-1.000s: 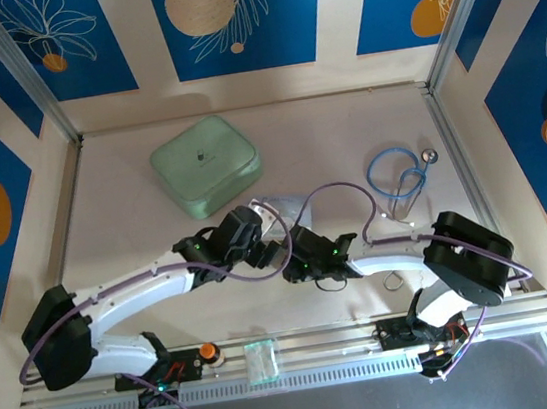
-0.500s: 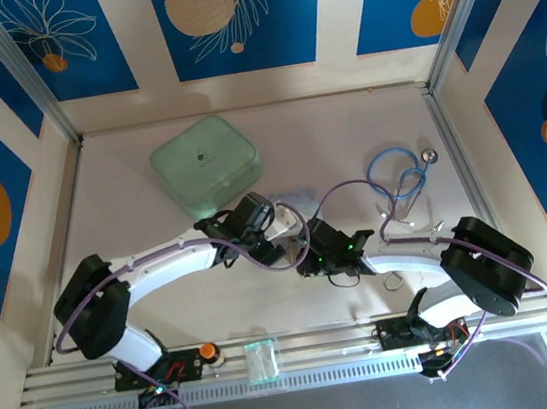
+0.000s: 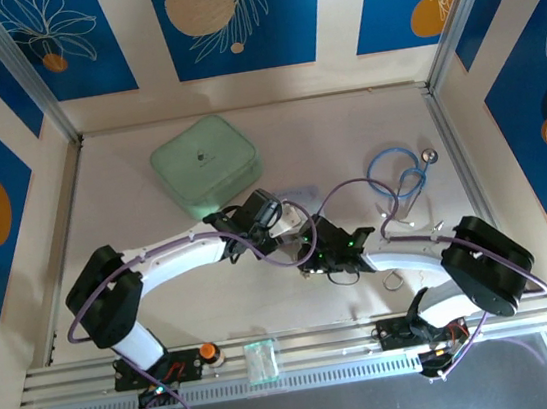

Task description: Unlock a padlock with a key

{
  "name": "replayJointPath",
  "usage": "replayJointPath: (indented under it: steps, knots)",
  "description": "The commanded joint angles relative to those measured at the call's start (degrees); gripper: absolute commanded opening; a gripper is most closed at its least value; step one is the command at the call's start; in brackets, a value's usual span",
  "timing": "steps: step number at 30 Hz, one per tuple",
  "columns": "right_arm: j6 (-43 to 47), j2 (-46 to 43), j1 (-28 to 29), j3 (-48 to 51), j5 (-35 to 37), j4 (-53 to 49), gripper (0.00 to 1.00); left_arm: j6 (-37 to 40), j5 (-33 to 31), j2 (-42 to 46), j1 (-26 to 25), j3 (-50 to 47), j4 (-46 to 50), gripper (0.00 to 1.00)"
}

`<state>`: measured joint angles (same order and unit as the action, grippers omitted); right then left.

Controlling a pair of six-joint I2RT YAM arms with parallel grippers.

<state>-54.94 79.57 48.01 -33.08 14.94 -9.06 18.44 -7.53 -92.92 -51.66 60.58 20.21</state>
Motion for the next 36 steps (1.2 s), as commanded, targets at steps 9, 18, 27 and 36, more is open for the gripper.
replayJointPath:
  steps: [9, 18, 27, 36]
  knots:
    - [0.31, -1.65, -7.51, 5.66, -5.83, -0.76, 0.24, -4.28, 4.94, -0.64, -4.15, 0.71, 5.15, 0.43]
    - [0.27, -0.2, -9.13, 7.31, -10.02, 4.68, 0.22, -6.07, -2.59, -3.29, -6.17, 6.44, 2.85, 0.67]
    - [-0.5, -2.82, -11.28, 11.66, -13.64, 9.88, 0.15, -4.02, -11.19, -11.47, -6.86, 9.7, 3.16, 0.64]
    - [-2.31, -4.2, -15.51, 17.55, -20.05, 20.86, 0.06, -7.25, -10.17, -11.26, -6.96, 5.26, 3.53, 0.55]
